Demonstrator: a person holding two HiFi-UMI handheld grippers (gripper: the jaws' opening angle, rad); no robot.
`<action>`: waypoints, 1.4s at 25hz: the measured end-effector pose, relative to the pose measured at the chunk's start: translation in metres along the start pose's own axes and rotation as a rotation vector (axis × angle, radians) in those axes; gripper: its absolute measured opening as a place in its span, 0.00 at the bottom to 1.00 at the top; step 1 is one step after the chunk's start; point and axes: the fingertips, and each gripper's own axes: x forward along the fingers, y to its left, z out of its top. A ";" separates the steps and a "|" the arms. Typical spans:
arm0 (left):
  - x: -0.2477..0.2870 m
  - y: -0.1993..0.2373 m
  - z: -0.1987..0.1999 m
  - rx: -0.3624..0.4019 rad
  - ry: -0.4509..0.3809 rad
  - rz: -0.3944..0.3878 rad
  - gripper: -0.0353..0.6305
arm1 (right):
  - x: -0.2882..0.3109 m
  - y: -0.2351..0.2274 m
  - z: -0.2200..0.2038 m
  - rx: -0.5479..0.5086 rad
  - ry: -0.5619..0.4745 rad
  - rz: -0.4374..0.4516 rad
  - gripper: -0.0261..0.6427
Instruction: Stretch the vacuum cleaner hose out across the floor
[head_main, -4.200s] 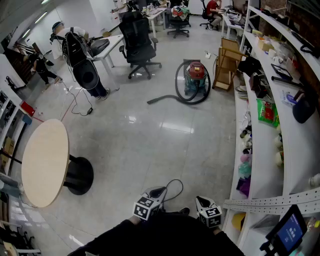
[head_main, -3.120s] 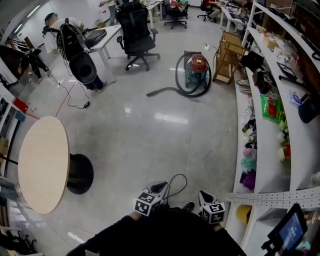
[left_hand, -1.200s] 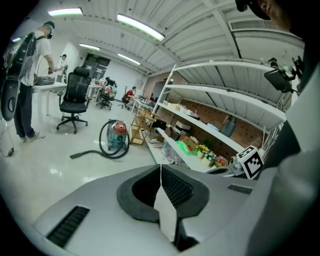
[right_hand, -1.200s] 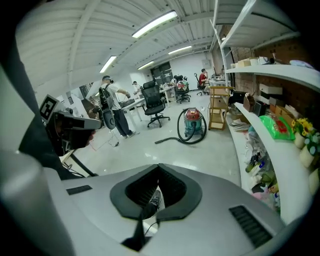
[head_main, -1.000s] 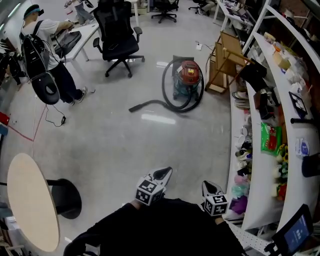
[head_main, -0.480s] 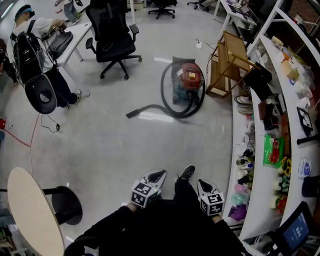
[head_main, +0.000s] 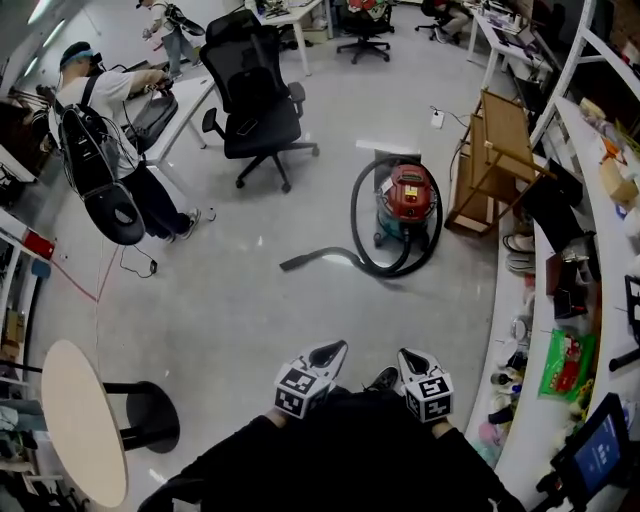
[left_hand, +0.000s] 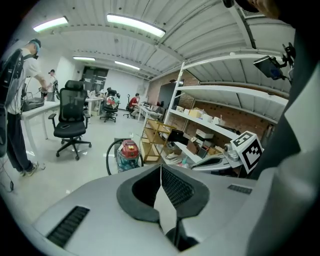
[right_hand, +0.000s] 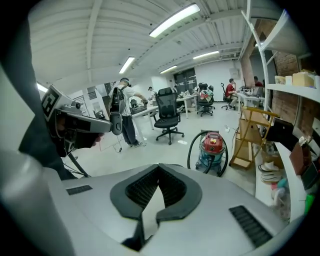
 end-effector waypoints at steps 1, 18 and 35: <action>0.011 -0.003 0.005 -0.001 0.008 0.000 0.09 | 0.002 -0.012 0.001 0.007 0.007 0.005 0.05; 0.188 0.075 0.118 0.003 0.052 -0.127 0.09 | 0.079 -0.171 0.073 0.146 0.018 -0.142 0.05; 0.318 0.237 0.210 0.158 0.094 -0.214 0.09 | 0.186 -0.258 0.191 0.164 0.030 -0.297 0.05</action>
